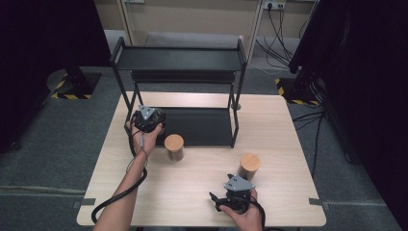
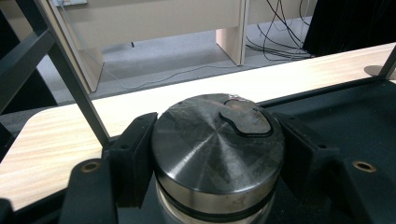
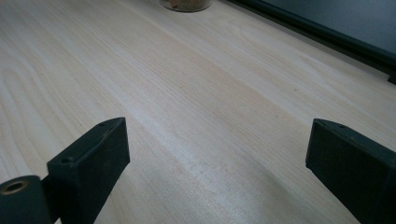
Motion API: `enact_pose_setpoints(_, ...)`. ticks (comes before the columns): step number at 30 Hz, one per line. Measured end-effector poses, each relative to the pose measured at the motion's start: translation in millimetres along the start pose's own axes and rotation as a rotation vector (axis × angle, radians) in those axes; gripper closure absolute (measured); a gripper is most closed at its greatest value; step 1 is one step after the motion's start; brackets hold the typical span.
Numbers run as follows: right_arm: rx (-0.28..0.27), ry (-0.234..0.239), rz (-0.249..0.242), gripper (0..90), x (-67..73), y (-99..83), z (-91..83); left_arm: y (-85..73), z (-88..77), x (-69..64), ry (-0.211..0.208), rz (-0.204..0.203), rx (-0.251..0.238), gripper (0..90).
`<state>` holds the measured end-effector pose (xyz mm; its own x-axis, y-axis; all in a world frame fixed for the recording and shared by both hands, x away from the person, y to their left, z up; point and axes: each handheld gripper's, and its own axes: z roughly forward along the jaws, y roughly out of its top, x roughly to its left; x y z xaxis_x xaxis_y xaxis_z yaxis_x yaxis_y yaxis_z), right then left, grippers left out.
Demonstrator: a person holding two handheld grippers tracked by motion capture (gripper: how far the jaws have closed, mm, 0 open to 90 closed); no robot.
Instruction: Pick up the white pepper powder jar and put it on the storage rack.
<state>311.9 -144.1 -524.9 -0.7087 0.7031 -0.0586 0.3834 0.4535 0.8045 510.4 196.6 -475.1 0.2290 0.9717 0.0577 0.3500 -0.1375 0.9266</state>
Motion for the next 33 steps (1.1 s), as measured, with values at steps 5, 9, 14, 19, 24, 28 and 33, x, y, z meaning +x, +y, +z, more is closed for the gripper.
enact_pose_setpoints(5, 0.000, 0.000, 0.000, 6.4, 0.1, 0.0, 0.0, -0.1, -0.2, 1.0, -0.002, -0.006, 0.001, 33.7)
enact_pose_setpoints(9, 0.001, 0.000, 0.000, 6.4, 0.0, 0.0, 0.0, 0.1, -0.1, 1.3, -0.008, -0.011, 0.001, 32.0)
enact_pose_setpoints(14, 0.001, 0.000, -0.004, 6.4, 0.2, 0.1, 0.2, 0.9, -2.1, 2.9, -0.015, -0.028, -0.008, 28.4)
enact_pose_setpoints(19, 0.002, 0.000, -0.005, 6.4, 0.4, 0.1, 0.2, 1.2, -5.0, 3.2, -0.013, -0.023, -0.017, 25.4)
enact_pose_setpoints(24, 0.005, 0.000, -0.008, 6.4, 0.6, 0.2, 0.5, 2.5, -10.5, 2.3, -0.015, -0.015, -0.032, 23.1)
enact_pose_setpoints(28, 0.004, -0.003, -0.011, 6.4, 1.2, 0.1, 0.4, 2.8, -15.3, 2.2, -0.021, -0.020, -0.047, 20.8)
enact_pose_setpoints(33, 0.004, -0.003, -0.013, 6.4, 1.4, 0.1, 0.4, 0.3, -18.1, 2.4, -0.037, -0.008, -0.047, 17.3)
